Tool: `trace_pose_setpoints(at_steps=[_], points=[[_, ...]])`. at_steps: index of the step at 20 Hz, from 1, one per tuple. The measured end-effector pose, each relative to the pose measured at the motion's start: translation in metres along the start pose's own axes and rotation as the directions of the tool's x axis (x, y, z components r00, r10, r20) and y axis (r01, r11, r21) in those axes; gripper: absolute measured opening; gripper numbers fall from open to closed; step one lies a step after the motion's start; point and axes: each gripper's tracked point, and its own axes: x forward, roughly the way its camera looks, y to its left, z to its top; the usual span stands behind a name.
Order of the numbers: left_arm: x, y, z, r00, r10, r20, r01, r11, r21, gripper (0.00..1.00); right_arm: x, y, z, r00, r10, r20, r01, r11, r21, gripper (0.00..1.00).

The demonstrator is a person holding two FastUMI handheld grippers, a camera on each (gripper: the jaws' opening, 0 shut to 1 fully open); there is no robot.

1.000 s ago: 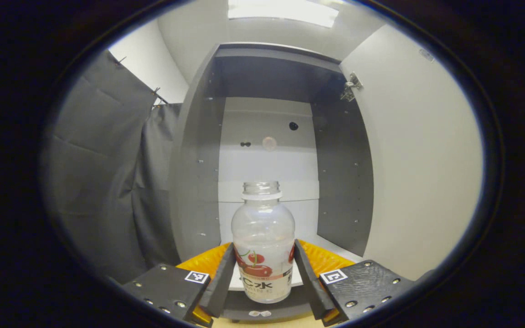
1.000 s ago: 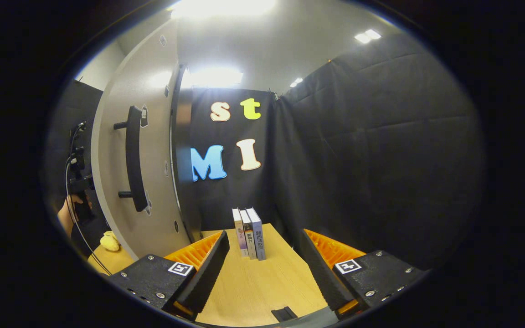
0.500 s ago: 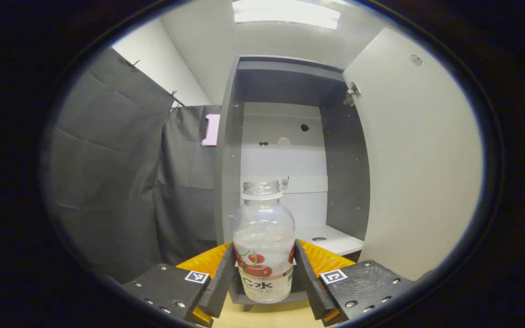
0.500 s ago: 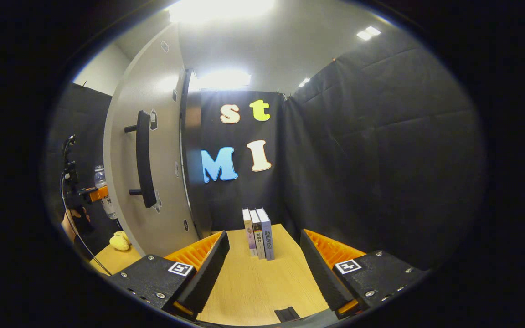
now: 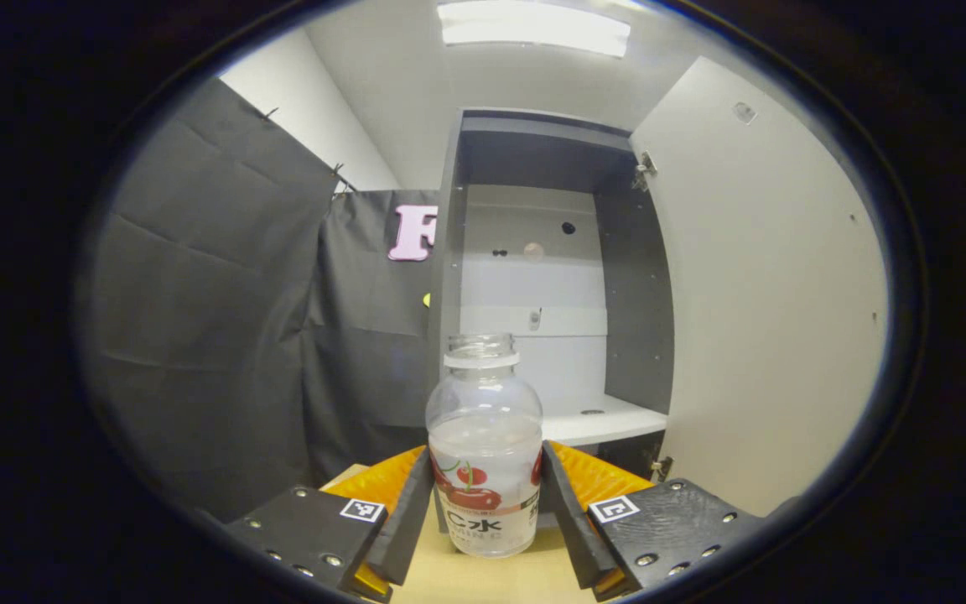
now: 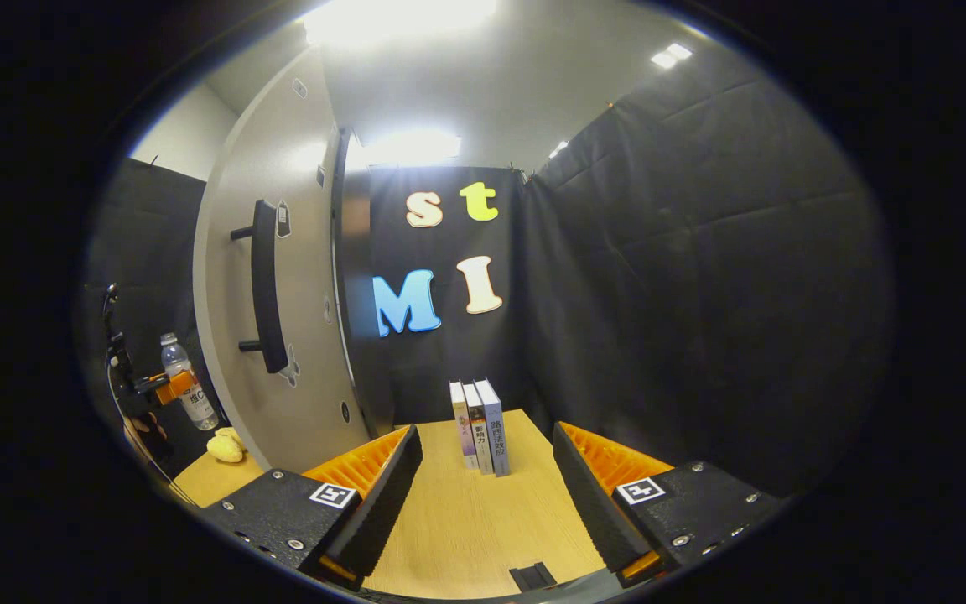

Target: Open the cabinet door with the right hand, grasp the bottle in the cabinet with the left hand and place it on the coaster, then close the cabinet door with the right hand.

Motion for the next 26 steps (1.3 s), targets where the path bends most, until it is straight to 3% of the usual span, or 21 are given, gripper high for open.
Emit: trace_pose_setpoints(at_steps=[1, 7, 8, 17, 18, 19, 23, 26], points=[[-0.003, 0.002, -0.007, 1.0, -0.002, -0.008, 0.002, 1.0, -0.007, 0.73, 0.002, 0.001, -0.001, 1.0, 0.001, 0.0, -0.001, 1.0, 0.002, 0.96], [-0.029, 0.02, -0.048, 0.999, 0.008, -0.05, -0.01, 0.999, -0.034, 0.77, 0.013, 0.016, -0.007, 1.0, 0.024, -0.009, -0.024, 1.0, 0.011, 0.97], [-0.034, 0.023, -0.055, 0.998, 0.011, -0.058, -0.013, 0.999, -0.04, 0.73, 0.014, 0.018, -0.008, 1.0, 0.028, -0.011, -0.028, 1.0, 0.008, 0.96], [-0.077, 0.039, -0.124, 0.988, 0.031, -0.151, -0.043, 0.996, -0.078, 0.77, 0.025, 0.034, -0.011, 0.998, 0.053, -0.021, -0.053, 0.998, -0.034, 0.96], [-0.081, 0.041, -0.133, 0.985, 0.035, -0.166, -0.049, 0.996, -0.08, 0.7, 0.025, 0.035, -0.012, 0.998, 0.057, -0.025, -0.058, 0.998, -0.035, 0.96], [-0.081, 0.042, -0.142, 0.982, 0.04, -0.183, -0.055, 0.995, -0.078, 0.77, 0.025, 0.038, -0.013, 0.998, 0.061, -0.029, -0.062, 0.997, -0.037, 0.96], [-0.092, 0.048, -0.175, 0.969, 0.056, -0.241, -0.076, 0.994, -0.073, 0.7, 0.025, 0.044, -0.015, 0.997, 0.071, -0.038, -0.074, 0.996, -0.059, 0.97], [-0.104, 0.046, -0.204, 0.957, 0.058, -0.285, -0.077, 0.995, -0.057, 0.77, 0.022, 0.046, -0.016, 0.996, 0.073, -0.042, -0.076, 0.994, -0.075, 0.97]])
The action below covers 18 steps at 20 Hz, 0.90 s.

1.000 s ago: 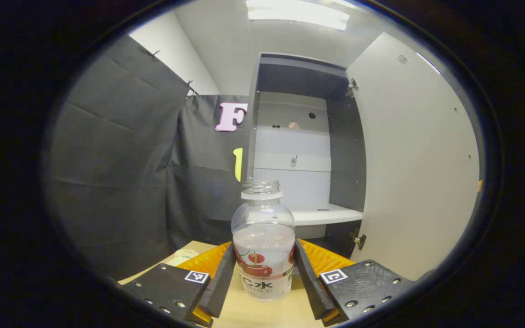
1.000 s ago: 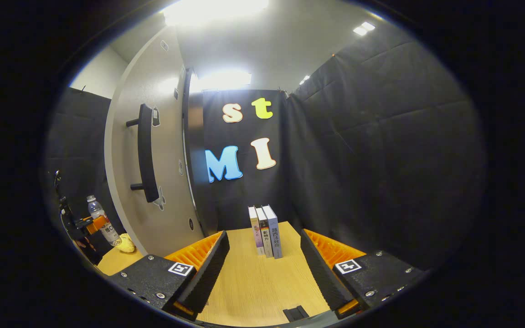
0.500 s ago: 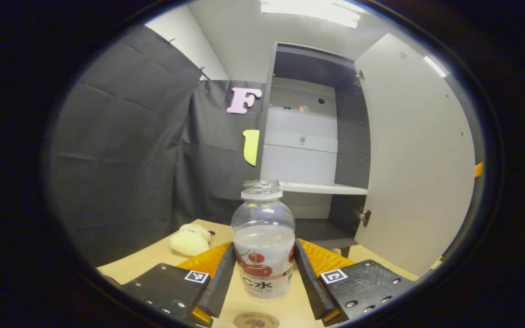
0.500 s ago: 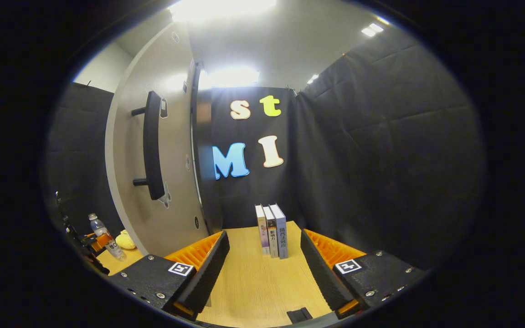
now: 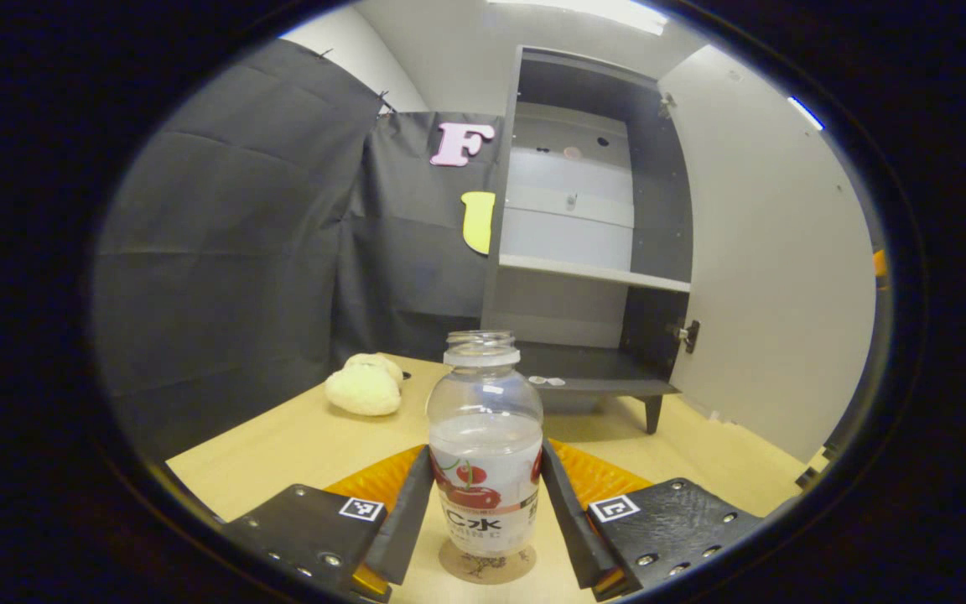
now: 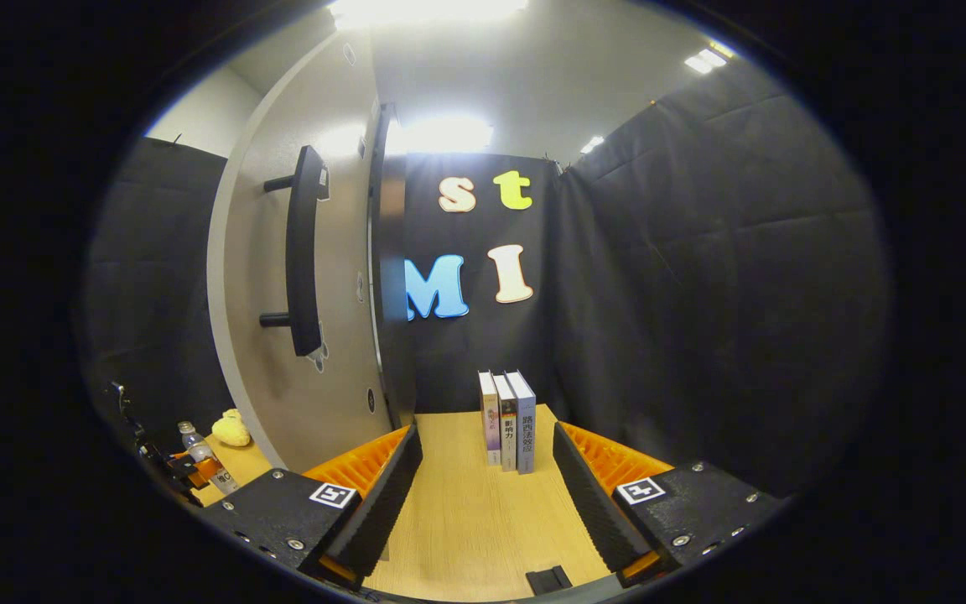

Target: Open the cabinet door with the right hand, grasp the bottle in the cabinet with the left hand and place it on the coaster, then close the cabinet door with the right hand.

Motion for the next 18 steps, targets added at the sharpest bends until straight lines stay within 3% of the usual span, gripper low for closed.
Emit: trace_pose_setpoints(at_steps=[1, 8, 16, 18], points=[[0.0, 0.0, -0.009, 1.0, 0.002, -0.016, -0.002, 1.0, 0.002, 0.73, 0.0, 0.0, 0.0, 1.0, -0.001, 0.0, 0.001, 1.0, -0.003, 0.97], [0.001, 0.002, -0.049, 0.997, 0.032, -0.073, -0.03, 0.999, 0.025, 0.77, 0.0, -0.003, -0.001, 1.0, -0.009, -0.006, 0.009, 1.0, -0.02, 0.97], [-0.006, -0.005, -0.052, 0.994, 0.065, -0.092, -0.06, 0.996, 0.059, 0.74, 0.009, 0.003, -0.004, 1.0, 0.012, -0.011, -0.012, 1.0, -0.017, 0.94], [-0.008, -0.008, -0.05, 0.993, 0.067, -0.097, -0.06, 0.995, 0.08, 0.84, 0.012, 0.003, -0.005, 1.0, 0.017, -0.012, -0.017, 1.0, -0.015, 0.94]])
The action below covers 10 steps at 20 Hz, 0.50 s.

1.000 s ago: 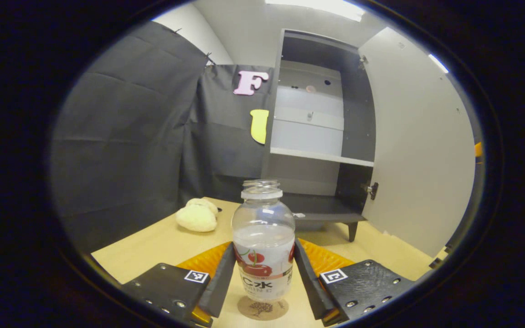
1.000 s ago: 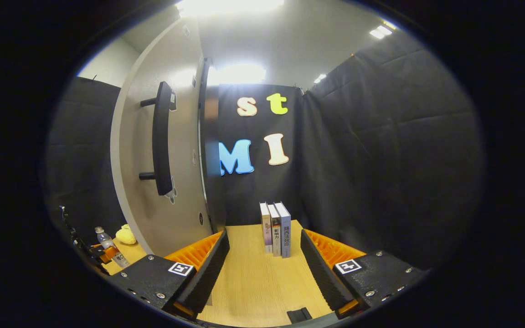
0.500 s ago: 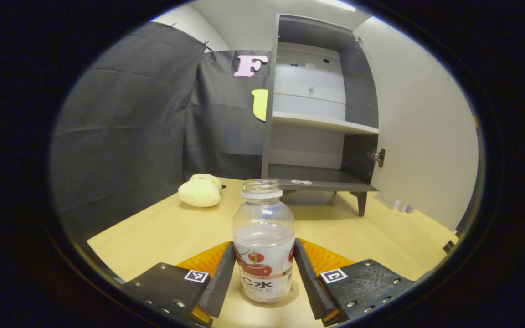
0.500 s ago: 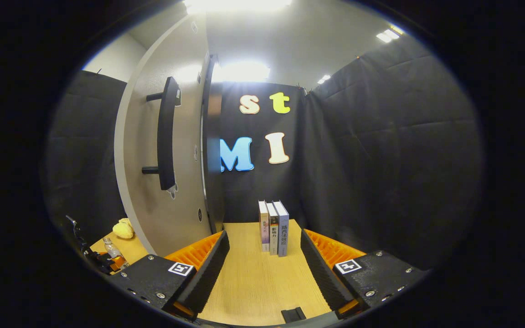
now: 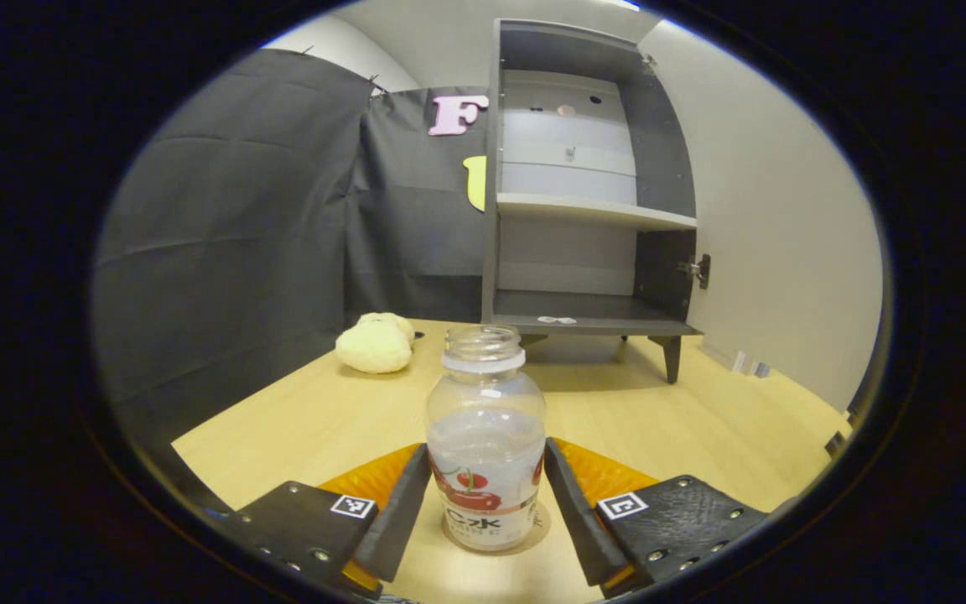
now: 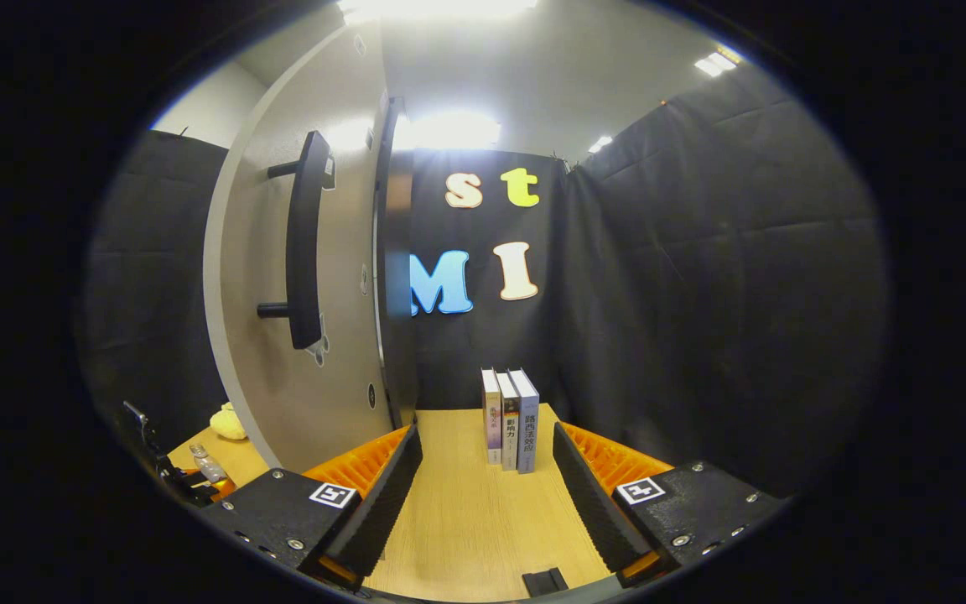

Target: Open the cabinet door with the right hand, grasp the bottle in the cabinet with the left hand and place it on the coaster, then close the cabinet door with the right hand.

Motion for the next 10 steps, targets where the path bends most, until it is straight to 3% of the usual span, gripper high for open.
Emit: trace_pose_setpoints(at_steps=[10], points=[[-0.022, -0.011, 0.069, 0.998, 0.008, 0.067, -0.011, 0.999, 0.045, 0.81, 0.009, -0.003, 0.024, 0.998, 0.039, 0.049, -0.043, 0.997, 0.07, 0.97]])
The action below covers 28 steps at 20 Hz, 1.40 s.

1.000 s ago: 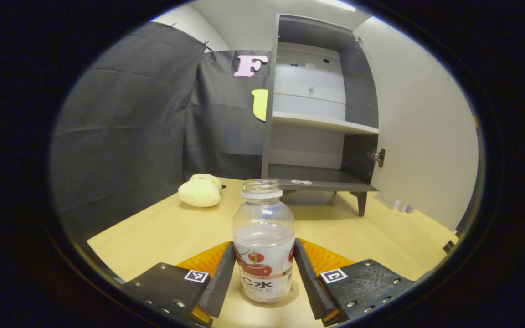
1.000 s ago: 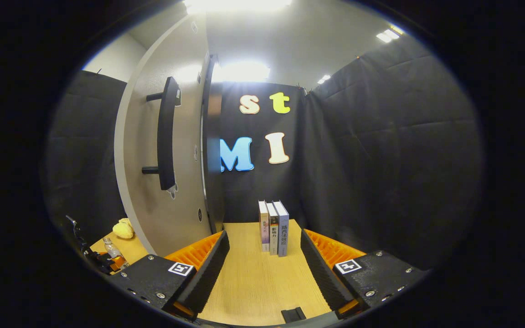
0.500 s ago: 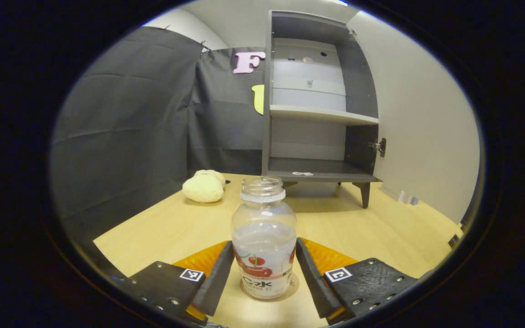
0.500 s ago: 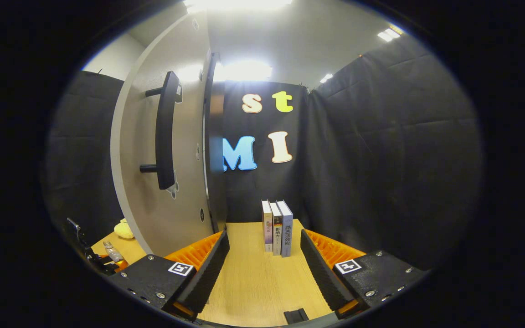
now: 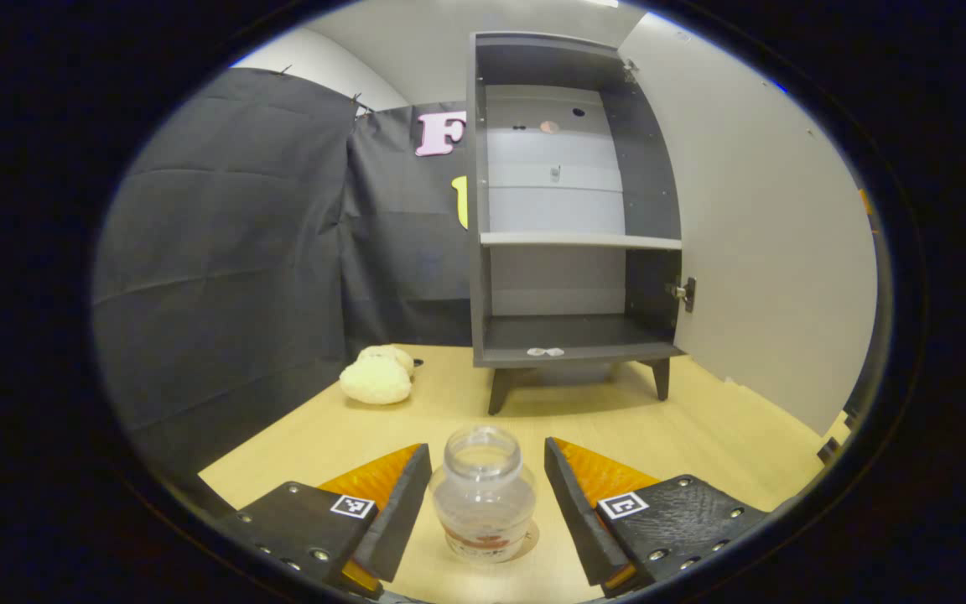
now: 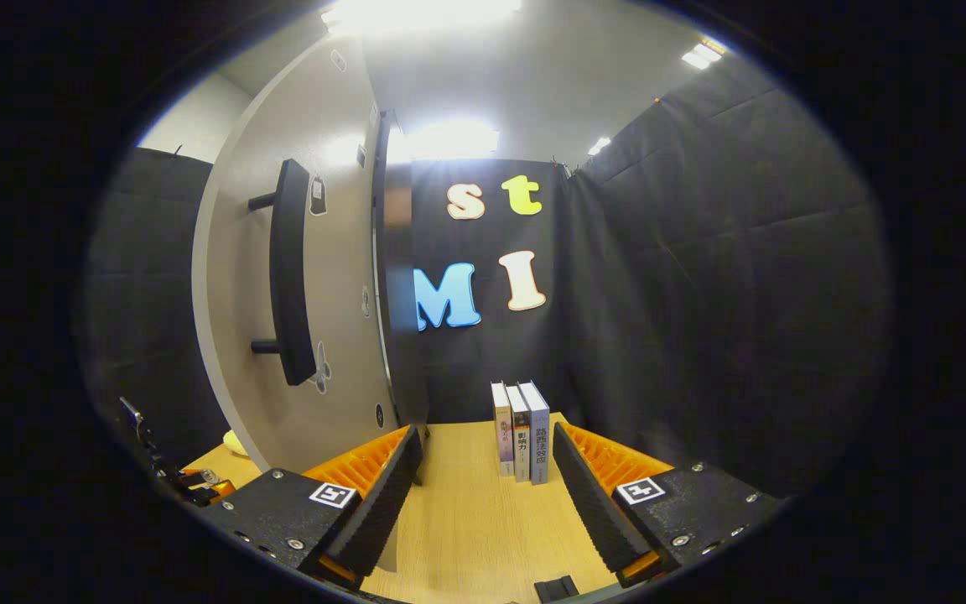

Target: Open the cabinet door with the right hand, grasp the bottle in the cabinet with the left hand and place it on the coaster, then close the cabinet door with the right hand.

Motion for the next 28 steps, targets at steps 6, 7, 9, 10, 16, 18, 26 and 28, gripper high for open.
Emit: trace_pose_setpoints(at_steps=[6, 7, 9, 10, 16, 18, 26, 28], points=[[-0.028, 0.009, 0.073, 0.997, 0.047, 0.063, -0.047, 0.999, -0.004, 0.81, 0.007, -0.001, 0.026, 1.0, 0.013, 0.023, -0.014, 1.0, 0.018, 0.97], [-0.034, 0.012, 0.082, 0.996, 0.051, 0.07, -0.051, 0.999, -0.001, 0.81, 0.007, 0.001, 0.032, 0.999, 0.013, 0.03, -0.013, 1.0, 0.015, 0.97], [-0.044, 0.018, 0.1, 0.995, 0.059, 0.084, -0.059, 0.998, 0.002, 0.84, 0.004, 0.004, 0.044, 0.999, 0.011, 0.048, -0.011, 1.0, 0.013, 0.94], [-0.047, 0.023, 0.106, 0.994, 0.065, 0.089, -0.066, 0.998, 0.003, 0.81, 0.001, 0.005, 0.051, 0.998, 0.004, 0.057, -0.004, 1.0, 0.008, 0.96], [-0.061, 0.056, 0.132, 0.992, 0.067, 0.109, -0.064, 0.997, -0.036, 0.84, -0.016, 0.019, 0.087, 0.99, -0.058, 0.125, 0.062, 0.998, -0.026, 0.96], [-0.062, 0.071, 0.136, 0.991, 0.067, 0.117, -0.063, 0.997, -0.033, 0.84, -0.022, 0.032, 0.093, 0.988, -0.065, 0.142, 0.07, 0.997, -0.031, 0.96], [-0.069, 0.134, 0.135, 0.988, 0.066, 0.137, -0.062, 0.998, -0.033, 0.84, -0.039, 0.063, 0.095, 0.973, -0.153, 0.171, 0.174, 0.978, -0.114, 0.93], [-0.07, 0.147, 0.132, 0.988, 0.069, 0.136, -0.064, 0.997, -0.039, 0.84, -0.04, 0.069, 0.094, 0.972, -0.166, 0.166, 0.183, 0.978, -0.096, 0.89]])
